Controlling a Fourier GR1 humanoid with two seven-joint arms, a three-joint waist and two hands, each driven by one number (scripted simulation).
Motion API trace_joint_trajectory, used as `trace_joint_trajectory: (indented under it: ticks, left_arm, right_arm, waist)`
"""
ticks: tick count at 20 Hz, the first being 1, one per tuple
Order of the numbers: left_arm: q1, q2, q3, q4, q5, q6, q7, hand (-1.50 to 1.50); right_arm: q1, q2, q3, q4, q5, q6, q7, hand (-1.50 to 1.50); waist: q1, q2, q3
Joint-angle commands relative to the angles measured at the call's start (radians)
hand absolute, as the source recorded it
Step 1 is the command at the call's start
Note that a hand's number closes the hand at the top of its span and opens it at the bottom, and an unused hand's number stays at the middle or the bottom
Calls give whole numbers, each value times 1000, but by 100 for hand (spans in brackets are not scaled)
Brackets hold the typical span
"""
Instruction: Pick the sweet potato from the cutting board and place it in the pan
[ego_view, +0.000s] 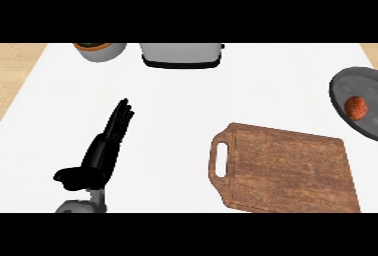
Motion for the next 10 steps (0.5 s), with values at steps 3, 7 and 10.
trace_joint_trajectory:
  ticks: [3,7,10]
  left_arm:
    - [10,-24,-23,7,-27,26,-12,0]
    - [15,-2,-18,-18,-10,0,19,0]
    - [-9,-3,0,-1,9,-10,8,0]
  right_arm:
    - [47,-7,13,-1,-9,146,-177,-150]
    - [65,-16,36,-15,-6,141,-193,-150]
    - [68,-16,38,-28,-16,101,-211,-150]
  waist:
    - [3,1,0]
    - [7,-4,-1]
    - [6,0,0]
